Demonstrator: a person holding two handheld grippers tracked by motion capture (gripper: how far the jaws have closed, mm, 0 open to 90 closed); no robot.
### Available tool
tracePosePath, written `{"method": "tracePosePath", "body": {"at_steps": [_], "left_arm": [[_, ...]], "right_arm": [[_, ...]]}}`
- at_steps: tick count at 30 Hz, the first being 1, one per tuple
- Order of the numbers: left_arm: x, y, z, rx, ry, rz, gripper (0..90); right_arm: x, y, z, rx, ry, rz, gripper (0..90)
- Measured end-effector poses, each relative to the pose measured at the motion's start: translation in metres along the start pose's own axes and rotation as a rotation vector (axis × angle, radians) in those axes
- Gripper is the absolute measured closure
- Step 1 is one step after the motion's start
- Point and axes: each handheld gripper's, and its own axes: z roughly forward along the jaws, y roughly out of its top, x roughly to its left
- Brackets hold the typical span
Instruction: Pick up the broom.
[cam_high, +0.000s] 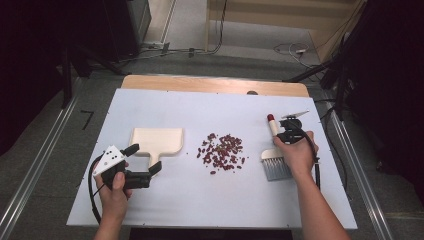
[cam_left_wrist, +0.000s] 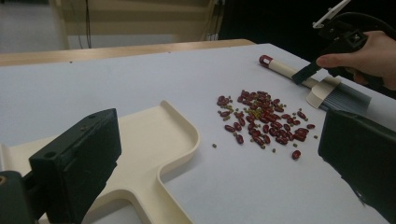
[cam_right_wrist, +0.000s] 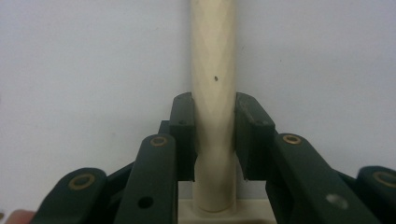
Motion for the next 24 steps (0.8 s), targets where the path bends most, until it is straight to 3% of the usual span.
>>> {"method": "tracePosePath", "body": {"at_steps": [3,5,6,7,8,11,12,13,18,23,24], "left_arm": [[-0.002,0.001,0.001,0.008,0.001,0.010,0.0],[-0.004,0.001,0.003,0.006,-0.002,0.013,0.0],[-0.004,0.001,0.003,0.010,-0.005,0.019,0.0],[-0.005,0.001,0.004,0.010,-0.008,0.019,0.0],[-0.006,0.002,0.005,0.009,-0.010,0.023,0.0],[-0.010,0.003,0.007,0.007,-0.021,0.030,0.0],[-0.012,0.004,0.008,0.008,-0.023,0.036,0.0],[-0.013,0.005,0.009,0.004,-0.027,0.037,0.0],[-0.020,0.009,0.011,-0.008,-0.037,0.048,0.0],[-0.031,0.015,0.013,-0.011,-0.036,0.075,0.0],[-0.034,0.017,0.014,-0.009,-0.034,0.092,0.0]], "right_arm": [[-0.003,-0.010,-0.007,-0.104,0.031,-0.004,69.8],[-0.006,-0.013,-0.010,-0.134,0.048,0.004,69.8],[-0.011,-0.020,-0.017,-0.207,0.130,0.025,69.8],[-0.011,-0.020,-0.017,-0.207,0.130,0.025,69.8],[-0.015,-0.023,-0.021,-0.242,0.148,0.048,69.8],[-0.025,-0.036,-0.032,-0.390,0.279,0.055,69.8],[-0.026,-0.039,-0.036,-0.432,0.291,0.042,69.8],[-0.027,-0.047,-0.045,-0.525,0.335,0.023,69.7],[-0.020,-0.062,-0.066,-0.731,0.410,-0.037,69.7],[-0.010,-0.064,-0.080,-0.798,0.467,-0.061,69.7],[-0.002,-0.065,-0.086,-0.835,0.488,-0.098,69.7]]}}
